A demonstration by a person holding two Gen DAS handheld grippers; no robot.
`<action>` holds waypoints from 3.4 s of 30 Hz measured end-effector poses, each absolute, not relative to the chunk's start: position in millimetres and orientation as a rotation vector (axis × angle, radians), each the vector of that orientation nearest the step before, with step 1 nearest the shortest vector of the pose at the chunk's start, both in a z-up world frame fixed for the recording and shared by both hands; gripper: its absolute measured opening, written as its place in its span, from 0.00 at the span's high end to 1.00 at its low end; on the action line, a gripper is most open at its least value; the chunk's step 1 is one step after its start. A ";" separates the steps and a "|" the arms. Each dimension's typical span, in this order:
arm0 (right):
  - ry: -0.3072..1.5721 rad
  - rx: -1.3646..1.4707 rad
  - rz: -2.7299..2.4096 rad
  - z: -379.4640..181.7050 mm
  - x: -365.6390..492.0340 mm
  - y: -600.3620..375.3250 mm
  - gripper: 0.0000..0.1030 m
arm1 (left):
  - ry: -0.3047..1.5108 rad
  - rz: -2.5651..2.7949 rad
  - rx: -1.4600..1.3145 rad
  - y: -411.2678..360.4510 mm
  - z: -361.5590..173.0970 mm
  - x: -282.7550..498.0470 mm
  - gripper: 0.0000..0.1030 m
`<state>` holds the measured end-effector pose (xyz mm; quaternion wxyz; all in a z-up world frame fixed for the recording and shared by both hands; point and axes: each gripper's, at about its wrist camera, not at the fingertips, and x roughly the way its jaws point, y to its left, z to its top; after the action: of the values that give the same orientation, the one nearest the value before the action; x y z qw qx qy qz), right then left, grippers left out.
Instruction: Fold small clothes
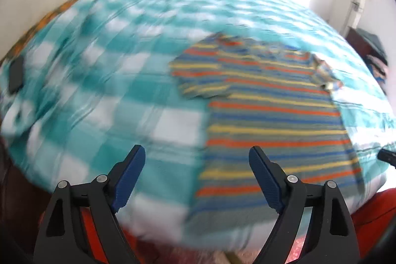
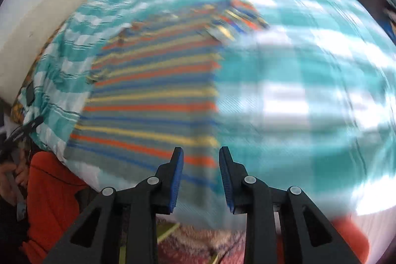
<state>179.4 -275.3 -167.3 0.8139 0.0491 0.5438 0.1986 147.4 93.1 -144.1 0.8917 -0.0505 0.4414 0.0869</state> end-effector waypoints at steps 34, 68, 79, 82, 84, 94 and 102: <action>1.037 -0.452 0.532 -182.0 322.7 -205.8 0.41 | 0.931 0.550 -0.145 128.8 -220.0 99.6 0.06; 1.062 1.023 0.151 -306.5 419.2 -515.8 0.41 | 1.091 0.622 -0.066 116.8 -247.0 113.3 0.06; 0.975 0.759 -0.047 -290.5 415.1 -495.6 0.95 | 1.104 0.629 -0.143 128.4 -249.6 111.3 0.06; 1.003 0.751 -0.089 -307.6 404.1 -493.6 0.95 | 1.106 0.628 -0.114 124.8 -251.4 113.3 0.06; 1.010 0.731 -0.116 -309.5 406.9 -489.1 0.95 | 1.106 0.624 -0.103 123.2 -250.1 113.9 0.06; 1.019 0.682 -0.043 -284.5 383.9 -501.7 0.37 | 1.006 0.450 -0.025 121.9 -192.8 134.2 0.06; 0.971 0.554 -0.039 -227.4 284.4 -490.5 0.27 | 0.978 0.039 0.262 89.4 -192.0 263.1 0.20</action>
<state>284.4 -490.5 -227.4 0.8476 0.2629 0.4605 -0.0184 263.1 89.4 -192.0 0.8745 0.1254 0.4682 0.0186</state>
